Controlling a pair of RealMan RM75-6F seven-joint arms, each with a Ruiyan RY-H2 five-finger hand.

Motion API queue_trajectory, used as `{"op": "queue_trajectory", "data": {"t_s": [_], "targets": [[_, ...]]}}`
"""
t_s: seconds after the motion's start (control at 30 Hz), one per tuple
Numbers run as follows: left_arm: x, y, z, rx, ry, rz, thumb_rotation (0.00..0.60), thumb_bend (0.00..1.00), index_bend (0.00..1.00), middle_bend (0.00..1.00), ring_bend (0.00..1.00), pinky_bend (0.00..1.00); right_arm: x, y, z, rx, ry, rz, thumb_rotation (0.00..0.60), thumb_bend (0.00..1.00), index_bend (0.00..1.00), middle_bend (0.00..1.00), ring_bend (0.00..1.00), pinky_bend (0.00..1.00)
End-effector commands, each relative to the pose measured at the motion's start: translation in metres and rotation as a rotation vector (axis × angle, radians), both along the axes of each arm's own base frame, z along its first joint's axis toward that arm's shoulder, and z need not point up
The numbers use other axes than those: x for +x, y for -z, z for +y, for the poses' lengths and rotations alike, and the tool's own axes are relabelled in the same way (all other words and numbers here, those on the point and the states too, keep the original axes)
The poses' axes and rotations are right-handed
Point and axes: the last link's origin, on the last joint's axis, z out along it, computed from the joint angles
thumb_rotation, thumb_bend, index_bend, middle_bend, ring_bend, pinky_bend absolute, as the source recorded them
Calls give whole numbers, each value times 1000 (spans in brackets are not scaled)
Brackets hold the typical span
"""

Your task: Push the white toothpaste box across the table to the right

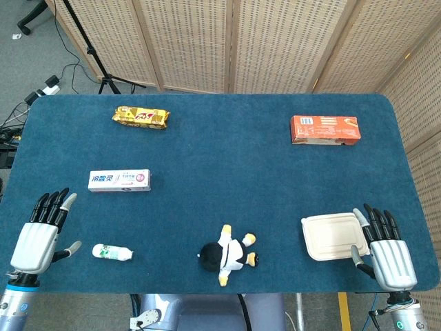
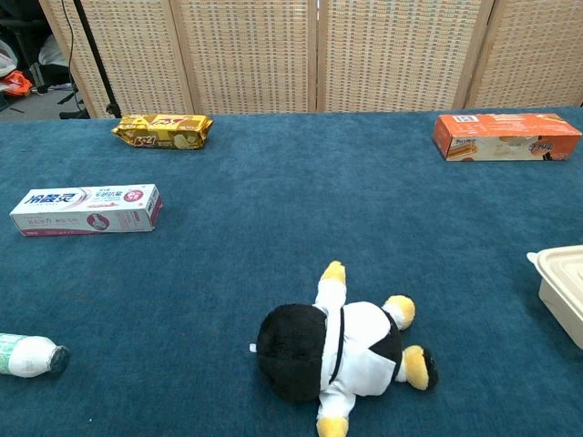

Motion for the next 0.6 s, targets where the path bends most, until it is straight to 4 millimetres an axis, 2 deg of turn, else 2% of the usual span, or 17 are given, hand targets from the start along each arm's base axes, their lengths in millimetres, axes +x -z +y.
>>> {"op": "queue_trajectory", "data": {"t_s": [0.03, 0.6], "targets": [[0, 0, 0, 1, 0, 1, 600, 0, 0, 0, 0, 0, 0, 1, 0, 3, 0, 1, 600, 519, 0, 0, 0, 7], [1, 4, 1, -14, 6, 3, 600, 0, 0, 0, 0, 0, 0, -4, 2, -11, 5, -2, 600, 519, 0, 0, 0, 7]]}}
